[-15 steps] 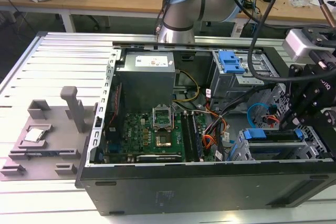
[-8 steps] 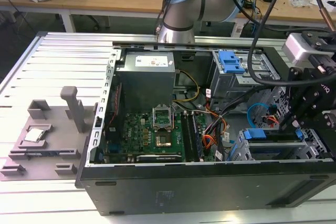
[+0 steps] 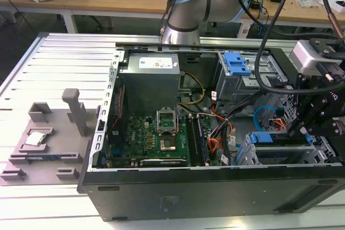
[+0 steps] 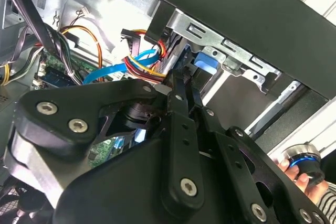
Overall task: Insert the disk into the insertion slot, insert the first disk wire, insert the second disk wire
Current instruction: 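Insert the first disk wire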
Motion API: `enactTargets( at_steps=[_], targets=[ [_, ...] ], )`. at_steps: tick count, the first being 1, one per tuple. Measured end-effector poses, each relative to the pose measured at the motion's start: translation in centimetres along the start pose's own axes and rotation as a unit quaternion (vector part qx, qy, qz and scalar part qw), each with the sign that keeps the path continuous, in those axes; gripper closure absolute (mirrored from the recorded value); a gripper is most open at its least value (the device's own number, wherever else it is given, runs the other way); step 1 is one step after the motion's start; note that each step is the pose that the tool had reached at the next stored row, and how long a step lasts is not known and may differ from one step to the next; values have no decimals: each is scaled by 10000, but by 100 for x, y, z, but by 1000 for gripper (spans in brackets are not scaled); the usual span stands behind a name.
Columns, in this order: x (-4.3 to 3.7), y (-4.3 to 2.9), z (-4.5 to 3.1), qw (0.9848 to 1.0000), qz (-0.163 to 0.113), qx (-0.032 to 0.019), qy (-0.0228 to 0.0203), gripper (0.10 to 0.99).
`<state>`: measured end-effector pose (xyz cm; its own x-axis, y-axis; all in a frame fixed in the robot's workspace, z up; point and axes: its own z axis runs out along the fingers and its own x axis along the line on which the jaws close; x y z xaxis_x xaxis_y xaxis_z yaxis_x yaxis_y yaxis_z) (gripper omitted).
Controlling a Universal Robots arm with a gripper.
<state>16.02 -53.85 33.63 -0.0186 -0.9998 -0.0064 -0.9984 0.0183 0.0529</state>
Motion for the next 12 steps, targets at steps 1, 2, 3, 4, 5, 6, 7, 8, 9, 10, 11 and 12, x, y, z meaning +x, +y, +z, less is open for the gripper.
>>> enactTargets(
  at_steps=[1, 2, 3, 4, 5, 6, 7, 8, 9, 10, 11, 12],
  targets=[
    [0, 0, 4, 10000, 0, 0, 1, 918],
    [1, 0, 5, 10000, 0, 0, 0, 918],
    [1, 0, 8, 10000, 0, 0, -2, 918],
    [0, 0, 8, 10000, 0, 0, -3, 918],
    [0, 0, 9, 10000, 0, -1, -4, 918],
    [0, 0, 14, 10000, 0, -1, -8, 906],
    [0, 0, 11, 10000, 0, 0, -4, 843],
    [1, 0, 9, 10000, 0, 0, -2, 843],
    [1, 0, 2, 10000, 0, 0, -1, 843],
    [1, 1, -12, 10000, 1, 0, -1, 843],
    [0, 3, -47, 10000, 1, 0, -2, 843],
    [0, 7, -117, 10000, 0, 0, -2, 843]
  ],
)
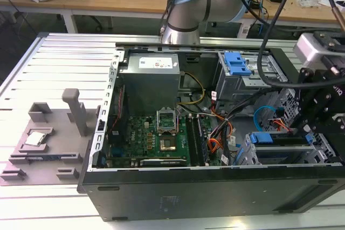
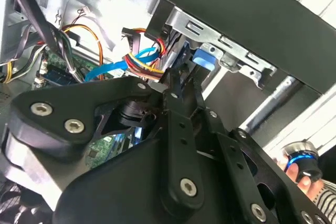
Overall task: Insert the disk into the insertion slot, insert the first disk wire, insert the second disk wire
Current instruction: 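Insert the first disk wire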
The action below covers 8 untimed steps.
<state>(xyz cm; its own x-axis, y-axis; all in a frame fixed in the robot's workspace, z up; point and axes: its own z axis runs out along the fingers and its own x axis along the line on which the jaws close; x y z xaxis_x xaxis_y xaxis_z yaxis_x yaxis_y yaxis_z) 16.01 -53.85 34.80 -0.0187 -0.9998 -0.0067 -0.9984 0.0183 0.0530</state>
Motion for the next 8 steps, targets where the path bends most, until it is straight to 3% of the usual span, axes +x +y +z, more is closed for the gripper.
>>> enactTargets(
  at_steps=[4, 8],
  targets=[
    [-1, 7, -128, 10000, 0, 0, 0, 843],
    [-7, 9, -163, 10000, 0, 0, -2, 859]
  ],
)
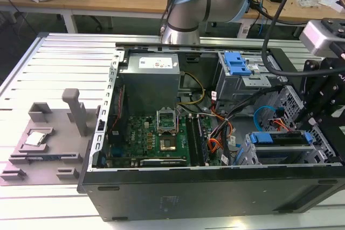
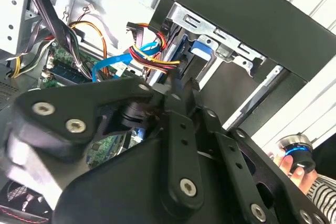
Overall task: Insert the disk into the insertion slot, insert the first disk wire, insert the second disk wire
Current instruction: 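Insert the first disk wire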
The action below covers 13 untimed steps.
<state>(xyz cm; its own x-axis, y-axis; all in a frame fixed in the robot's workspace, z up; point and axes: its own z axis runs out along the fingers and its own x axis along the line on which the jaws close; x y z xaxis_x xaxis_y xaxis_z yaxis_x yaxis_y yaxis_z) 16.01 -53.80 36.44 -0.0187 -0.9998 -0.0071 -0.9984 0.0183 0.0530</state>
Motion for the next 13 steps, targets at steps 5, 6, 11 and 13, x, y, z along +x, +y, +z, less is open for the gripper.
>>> enactTargets(
  at_steps=[5, 6, 11, 13],
  targets=[
    [-4, 0, -8, 10000, 0, 0, 1, 980],
    [-4, 0, -10, 10000, 0, 0, 1, 980],
    [-4, 2, -39, 10000, 0, 0, 2, 980],
    [-5, 3, -52, 10000, 0, 0, 2, 980]
  ],
)
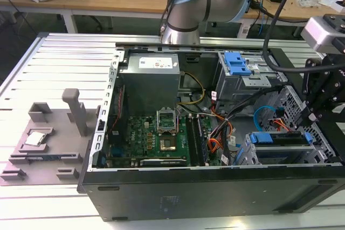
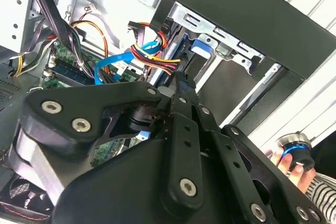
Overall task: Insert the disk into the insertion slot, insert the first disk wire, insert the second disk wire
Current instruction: 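Insert the first disk wire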
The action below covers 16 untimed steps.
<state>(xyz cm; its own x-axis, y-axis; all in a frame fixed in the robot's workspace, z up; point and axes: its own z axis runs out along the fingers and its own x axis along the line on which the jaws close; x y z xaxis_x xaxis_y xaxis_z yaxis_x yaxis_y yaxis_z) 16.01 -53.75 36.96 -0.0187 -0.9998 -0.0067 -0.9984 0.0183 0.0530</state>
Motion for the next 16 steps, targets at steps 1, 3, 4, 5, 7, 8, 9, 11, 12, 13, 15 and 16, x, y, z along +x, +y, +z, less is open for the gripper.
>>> enactTargets(
  at_steps=[1, 3, 4, 5, 7, 8, 9, 11, 12, 13, 15, 16],
  targets=[
    [0, 1, -10, 10000, 0, 0, 1, 980],
    [0, 2, -37, 10000, 0, 0, 0, 980],
    [0, 2, -40, 10000, 0, 0, -1, 980],
    [0, 2, -41, 10000, 0, 0, -2, 980],
    [0, 2, -43, 10000, 0, 0, 0, 980],
    [0, 2, -43, 10000, 0, 0, -1, 980],
    [0, 2, -43, 10000, 0, 0, 0, 980],
    [0, 2, -44, 10000, 0, 0, 0, 980],
    [0, 2, -44, 10000, 0, 0, -1, 980],
    [0, 2, -44, 10000, 0, 0, 0, 980],
    [0, 2, -45, 10000, 0, 0, -1, 980],
    [0, 2, -45, 10000, 0, 0, 0, 980]
  ],
)
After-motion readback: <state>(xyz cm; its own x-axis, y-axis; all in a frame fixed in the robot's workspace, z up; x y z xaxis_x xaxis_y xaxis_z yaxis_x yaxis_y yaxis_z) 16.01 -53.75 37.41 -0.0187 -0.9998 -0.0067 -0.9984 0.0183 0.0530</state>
